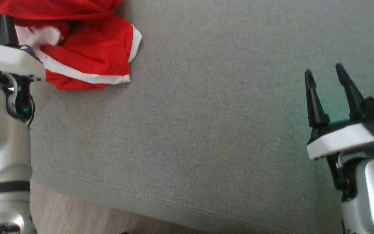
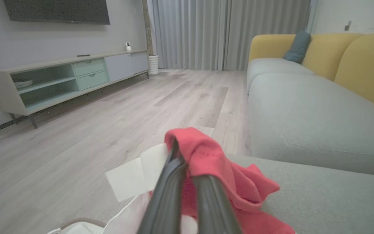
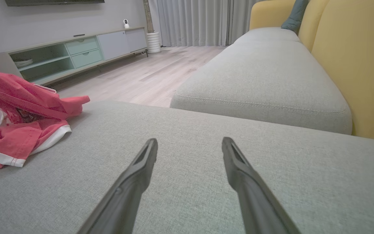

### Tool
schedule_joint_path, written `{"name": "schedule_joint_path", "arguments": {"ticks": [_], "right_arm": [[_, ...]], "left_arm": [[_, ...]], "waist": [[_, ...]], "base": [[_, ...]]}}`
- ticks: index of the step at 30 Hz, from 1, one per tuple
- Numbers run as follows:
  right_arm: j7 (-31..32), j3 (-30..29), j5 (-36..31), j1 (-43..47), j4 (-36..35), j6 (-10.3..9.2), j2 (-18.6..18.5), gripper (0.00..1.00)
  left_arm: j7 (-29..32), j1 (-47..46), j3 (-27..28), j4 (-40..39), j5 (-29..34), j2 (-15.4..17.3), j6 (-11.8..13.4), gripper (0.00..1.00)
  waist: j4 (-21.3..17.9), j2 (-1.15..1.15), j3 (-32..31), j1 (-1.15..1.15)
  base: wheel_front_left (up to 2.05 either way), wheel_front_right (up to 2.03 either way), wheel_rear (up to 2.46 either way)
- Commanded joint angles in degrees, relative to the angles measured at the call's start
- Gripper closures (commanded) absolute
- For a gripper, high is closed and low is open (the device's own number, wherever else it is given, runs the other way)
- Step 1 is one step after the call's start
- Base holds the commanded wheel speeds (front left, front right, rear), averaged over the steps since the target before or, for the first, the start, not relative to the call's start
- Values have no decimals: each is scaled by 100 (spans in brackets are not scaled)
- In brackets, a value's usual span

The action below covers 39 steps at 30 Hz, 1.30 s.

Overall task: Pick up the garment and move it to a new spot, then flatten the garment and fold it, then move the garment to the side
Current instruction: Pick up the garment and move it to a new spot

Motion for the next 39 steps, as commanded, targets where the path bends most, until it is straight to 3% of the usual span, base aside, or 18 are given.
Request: {"name": "schedule_joint_path", "arguments": {"ticks": [1,7,13,20,31,39], "right_arm": [[-59,98,63,61,-150,-5,76,0],[-193,103,151,220,-65,-5,195,0],[-240,109,200,299,-138,-5,253,0],[-265,92,291,388,-282,-5,292,0],[-415,180,562,384,-328,-5,301,0],[-632,289,768,309,-254,-5,302,0]], "left_arm": [[-69,-33,168,-454,86,339,43,100],[-69,580,135,-1890,268,271,56,100],[25,1006,-25,-2700,283,185,55,100],[372,1425,-551,-3661,288,-142,9,100],[645,1323,-1560,-3783,116,-734,-136,100],[671,832,-2274,-3670,-181,-970,-169,100]], "waist": [[-58,0,-244,0],[-303,0,-741,0],[-628,0,-914,0],[-1202,0,-952,0],[-2333,0,-724,0],[-3228,0,-285,0]], "base": [[0,0,0],[0,0,0],[0,0,0],[0,0,0],[0,0,0],[0,0,0]]}}
